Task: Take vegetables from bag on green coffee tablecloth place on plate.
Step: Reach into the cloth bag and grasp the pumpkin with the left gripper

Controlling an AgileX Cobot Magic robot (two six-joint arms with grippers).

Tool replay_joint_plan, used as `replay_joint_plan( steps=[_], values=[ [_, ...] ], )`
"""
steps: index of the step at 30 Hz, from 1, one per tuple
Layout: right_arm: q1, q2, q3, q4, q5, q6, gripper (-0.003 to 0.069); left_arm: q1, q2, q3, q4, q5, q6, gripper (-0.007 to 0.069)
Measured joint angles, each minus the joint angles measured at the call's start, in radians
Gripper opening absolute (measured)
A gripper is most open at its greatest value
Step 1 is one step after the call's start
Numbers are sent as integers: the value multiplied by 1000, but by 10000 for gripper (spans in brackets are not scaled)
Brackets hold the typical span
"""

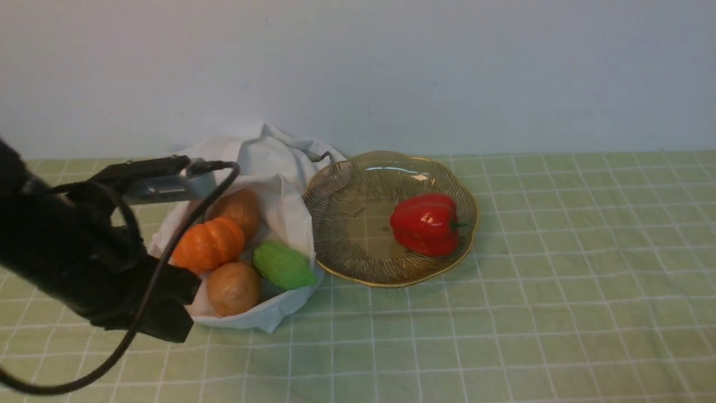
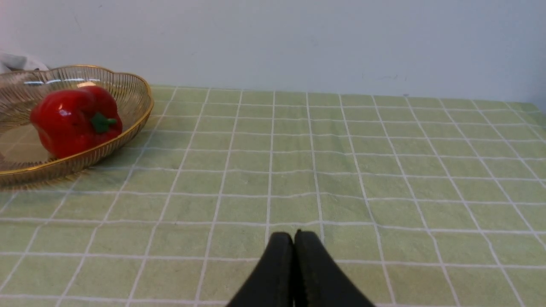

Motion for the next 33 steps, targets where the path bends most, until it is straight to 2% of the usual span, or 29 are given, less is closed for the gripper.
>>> replay_joint_plan(
  steps=[2, 5, 6, 8, 11, 14, 16, 19, 20, 21, 25, 28, 33],
  values=[
    [0, 0, 0, 0, 0, 0, -15, -48, 55, -64, 72, -13, -42, -5],
    [0, 0, 0, 0, 0, 0, -15, -154, 143, -177, 249, -54, -136, -5],
    [0, 0, 0, 0, 0, 0, -15, -159, 148, -183, 259, -56, -141, -5],
    [0, 0, 0, 0, 0, 0, -15, -205, 195, -233, 369, -77, -201, -1],
    [0, 0, 0, 0, 0, 0, -15, -248, 252, -272, 469, -95, -249, 21],
    [0, 0, 0, 0, 0, 0, -15, -288, 319, -322, 595, -102, -290, 122],
    [0, 0, 0, 0, 0, 0, -15, -297, 351, -334, 650, -119, -294, 220],
    [0, 0, 0, 0, 0, 0, -15, -297, 369, -336, 674, -132, -294, 291],
    [0, 0, 0, 0, 0, 0, -15, -297, 396, -336, 698, -148, -294, 382],
    [0, 0, 0, 0, 0, 0, -15, -297, 399, -336, 701, -150, -294, 390],
    [0, 0, 0, 0, 0, 0, -15, -297, 457, -336, 757, -185, -294, 526],
    [0, 0, 0, 0, 0, 0, -15, -297, 482, -338, 795, -193, -297, 555],
    [0, 0, 0, 0, 0, 0, -15, -298, 495, -348, 846, -213, -336, 562]
  ],
)
